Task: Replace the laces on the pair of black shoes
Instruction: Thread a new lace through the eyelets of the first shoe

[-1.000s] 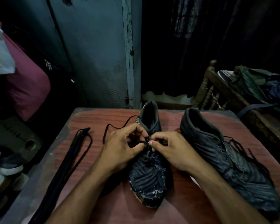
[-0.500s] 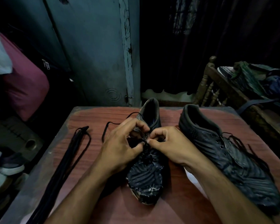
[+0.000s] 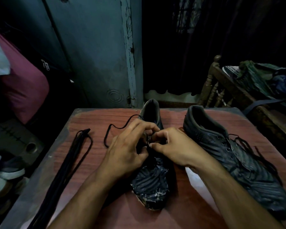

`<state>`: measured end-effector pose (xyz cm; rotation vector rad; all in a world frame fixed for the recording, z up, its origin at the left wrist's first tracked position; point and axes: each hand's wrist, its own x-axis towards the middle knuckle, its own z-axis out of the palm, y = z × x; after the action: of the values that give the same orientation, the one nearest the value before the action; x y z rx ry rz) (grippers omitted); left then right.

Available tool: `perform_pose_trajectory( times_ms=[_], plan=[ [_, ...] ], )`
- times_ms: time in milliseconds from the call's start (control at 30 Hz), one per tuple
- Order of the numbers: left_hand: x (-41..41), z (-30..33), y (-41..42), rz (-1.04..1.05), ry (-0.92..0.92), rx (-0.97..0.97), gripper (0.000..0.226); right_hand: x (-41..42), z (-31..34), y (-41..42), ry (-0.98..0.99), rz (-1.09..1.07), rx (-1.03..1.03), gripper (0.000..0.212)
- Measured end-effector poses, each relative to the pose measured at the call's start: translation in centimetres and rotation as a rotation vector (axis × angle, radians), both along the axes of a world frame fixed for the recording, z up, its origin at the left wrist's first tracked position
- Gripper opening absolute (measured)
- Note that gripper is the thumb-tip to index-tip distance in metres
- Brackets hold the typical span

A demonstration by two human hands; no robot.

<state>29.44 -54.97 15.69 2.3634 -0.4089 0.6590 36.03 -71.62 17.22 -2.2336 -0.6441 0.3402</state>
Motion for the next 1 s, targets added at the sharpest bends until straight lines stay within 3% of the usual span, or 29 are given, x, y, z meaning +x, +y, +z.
perform_pose_trajectory(
  times_ms=[200,333,400,500,633,733,833,1000],
  plan=[
    [0.0,0.0,0.5,0.002,-0.005,0.096,0.069,1.0,0.8,0.0,0.017,0.086,-0.057,0.031],
    [0.0,-0.1,1.0,-0.017,-0.006,0.097,0.067,1.3,0.0,-0.2,-0.027,0.115,0.013,0.018],
    [0.2,-0.2,1.3,-0.021,-0.010,0.092,0.065,1.5,-0.7,-0.5,-0.145,0.142,0.027,0.007],
    [0.5,-0.5,1.5,-0.065,-0.007,0.051,0.057,1.4,-1.5,-0.6,-0.463,0.196,0.014,0.006],
    [0.9,-0.8,1.7,-0.058,0.000,0.010,0.050,0.9,-1.3,-0.5,-0.595,0.192,0.063,0.019],
    [0.9,-0.8,1.5,-0.075,0.009,-0.049,0.051,0.9,-1.5,-0.5,-0.570,0.176,0.096,0.020],
    [0.7,-0.8,1.1,-0.065,0.082,-0.215,0.049,1.2,-1.6,-0.8,-0.403,0.096,0.127,0.006],
    [0.9,-0.9,1.3,-0.045,0.228,-0.445,0.047,1.1,-1.3,-0.8,-0.165,0.066,0.112,0.023]
  ],
)
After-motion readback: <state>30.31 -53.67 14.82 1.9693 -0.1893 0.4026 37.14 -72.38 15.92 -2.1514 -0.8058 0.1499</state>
